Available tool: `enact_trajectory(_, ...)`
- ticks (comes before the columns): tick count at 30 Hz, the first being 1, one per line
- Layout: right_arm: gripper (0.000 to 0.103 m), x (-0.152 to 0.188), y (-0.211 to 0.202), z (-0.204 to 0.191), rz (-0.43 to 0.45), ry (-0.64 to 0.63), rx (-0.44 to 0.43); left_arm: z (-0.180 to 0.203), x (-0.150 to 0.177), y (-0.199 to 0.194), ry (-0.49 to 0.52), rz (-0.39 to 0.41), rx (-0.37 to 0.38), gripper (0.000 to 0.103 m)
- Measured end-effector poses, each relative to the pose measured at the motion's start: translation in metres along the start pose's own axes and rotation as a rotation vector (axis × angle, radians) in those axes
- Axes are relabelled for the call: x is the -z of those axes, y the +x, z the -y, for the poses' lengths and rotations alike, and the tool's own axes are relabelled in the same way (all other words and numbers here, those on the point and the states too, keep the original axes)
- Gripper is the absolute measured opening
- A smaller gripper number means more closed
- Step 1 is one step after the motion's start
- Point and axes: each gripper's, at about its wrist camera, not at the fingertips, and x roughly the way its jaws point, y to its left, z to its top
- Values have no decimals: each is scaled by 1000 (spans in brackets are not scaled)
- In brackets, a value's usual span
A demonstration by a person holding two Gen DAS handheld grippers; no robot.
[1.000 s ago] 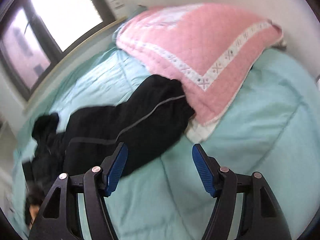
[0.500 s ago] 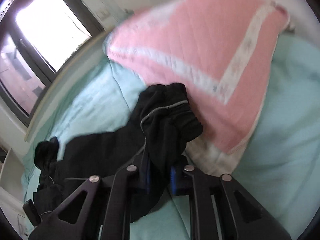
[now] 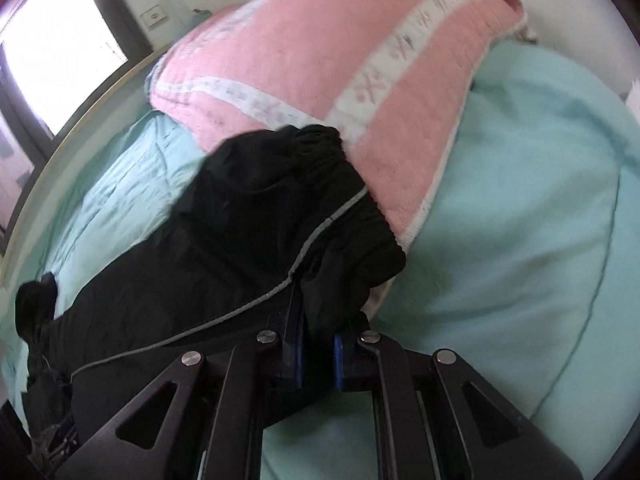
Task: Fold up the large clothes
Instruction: 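Lift the other sleeve cuff with the right gripper, then carry the sleeve across the jacket body with the right gripper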
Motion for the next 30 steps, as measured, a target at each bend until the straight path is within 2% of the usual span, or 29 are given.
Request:
enact_trajectory(4,12,-12,-44,-19,56,-60,-44,-1,-6,-24,3,4,15,68)
enact_trajectory(7,12,-21,-84,-55,104,-141,-78,-8,-4,-69,12,55,29,68)
enact_trajectory(10,12,-19,-112,-98,135,-206,-105,-25,0,-113,10,99,-5,68)
enact_trajectory(14,12,1,-146,-172,150,-296,-192,-66,9,-175,-29,144,-79,68)
enact_trajectory(20,11,63,-190,-306,159,-473,-307,-136,38,-255,-86,189,-240,68)
enact_trajectory(24,11,111,-200,-385,135,-565,-365,-189,68,-293,-161,201,-288,68)
enact_trajectory(30,11,199,-199,-488,57,-712,-449,-250,113,-319,-257,190,-338,68)
